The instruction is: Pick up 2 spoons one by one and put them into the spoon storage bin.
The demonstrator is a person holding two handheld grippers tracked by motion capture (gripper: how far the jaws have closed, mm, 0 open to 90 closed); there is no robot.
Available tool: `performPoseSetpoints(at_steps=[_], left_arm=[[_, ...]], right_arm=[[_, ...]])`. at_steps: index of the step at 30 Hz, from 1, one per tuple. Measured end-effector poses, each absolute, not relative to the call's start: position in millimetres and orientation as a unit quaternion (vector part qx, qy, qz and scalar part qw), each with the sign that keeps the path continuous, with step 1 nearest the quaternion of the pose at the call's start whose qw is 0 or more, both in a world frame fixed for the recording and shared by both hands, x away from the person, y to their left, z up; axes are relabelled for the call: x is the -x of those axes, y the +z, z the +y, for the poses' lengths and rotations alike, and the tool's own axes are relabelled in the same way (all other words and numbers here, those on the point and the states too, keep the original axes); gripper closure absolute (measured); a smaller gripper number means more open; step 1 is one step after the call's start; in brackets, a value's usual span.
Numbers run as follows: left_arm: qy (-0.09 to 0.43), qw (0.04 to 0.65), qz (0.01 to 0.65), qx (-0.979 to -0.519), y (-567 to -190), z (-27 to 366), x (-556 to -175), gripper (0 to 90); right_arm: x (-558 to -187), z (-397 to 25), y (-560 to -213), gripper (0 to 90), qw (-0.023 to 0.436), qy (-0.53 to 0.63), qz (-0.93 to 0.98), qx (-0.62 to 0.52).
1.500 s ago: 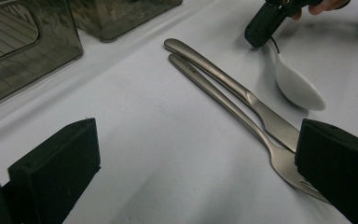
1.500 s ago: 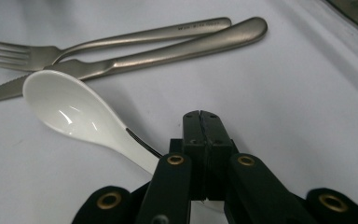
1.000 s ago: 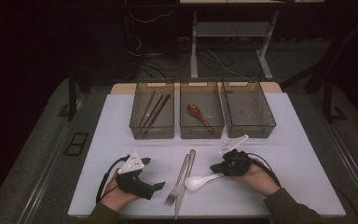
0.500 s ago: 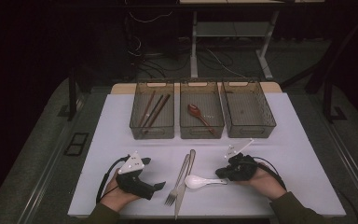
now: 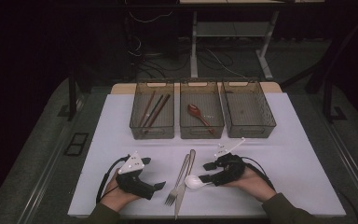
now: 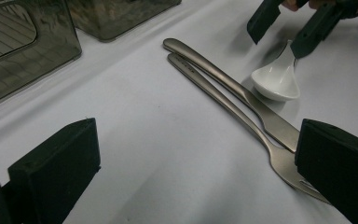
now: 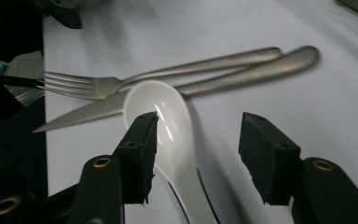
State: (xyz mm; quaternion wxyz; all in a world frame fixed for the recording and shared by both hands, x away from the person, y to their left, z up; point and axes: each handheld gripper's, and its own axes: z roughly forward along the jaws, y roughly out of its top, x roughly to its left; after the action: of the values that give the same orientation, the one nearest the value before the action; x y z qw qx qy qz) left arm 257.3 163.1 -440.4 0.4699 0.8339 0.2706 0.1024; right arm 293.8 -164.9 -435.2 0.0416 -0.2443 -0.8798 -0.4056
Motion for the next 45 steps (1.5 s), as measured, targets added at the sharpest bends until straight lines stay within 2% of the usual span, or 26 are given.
performPoseSetpoints(at_steps=[12, 15, 19, 21, 24, 29, 38, 45], left_arm=[[0.101, 0.469, 0.271, -0.834, -441, 163, -257, 0.0], [0.1, 0.469, 0.27, -0.835, -441, 163, -257, 0.0], [0.101, 0.468, 0.27, -0.835, -441, 163, -257, 0.0], [0.101, 0.468, 0.269, -0.836, -441, 163, -257, 0.0], [0.1, 0.468, 0.27, -0.835, -441, 163, -257, 0.0], [0.1, 0.468, 0.269, -0.836, -441, 163, -257, 0.0], [0.1, 0.47, 0.271, -0.834, -441, 163, -257, 0.0], [0.101, 0.468, 0.268, -0.836, -441, 163, -258, 0.0]], right_arm=[[-283, -136, -445, 50.9, 0.029, -0.379, -0.902, 0.204], [-282, -136, -447, 53.5, 0.006, -0.367, -0.914, 0.17], [-278, -136, -446, 64.3, 0.003, -0.362, -0.92, 0.153], [-276, -135, -445, 66.2, 0.002, -0.359, -0.922, 0.145], [-277, -138, -443, 75.4, 0.001, -0.361, -0.921, 0.146], [-279, -142, -441, 81.3, 0.008, -0.365, -0.92, 0.142], [-285, -147, -434, 82.4, -0.002, -0.368, -0.915, 0.165], [-305, -158, -412, 82.5, -0.029, -0.386, -0.897, 0.213]])
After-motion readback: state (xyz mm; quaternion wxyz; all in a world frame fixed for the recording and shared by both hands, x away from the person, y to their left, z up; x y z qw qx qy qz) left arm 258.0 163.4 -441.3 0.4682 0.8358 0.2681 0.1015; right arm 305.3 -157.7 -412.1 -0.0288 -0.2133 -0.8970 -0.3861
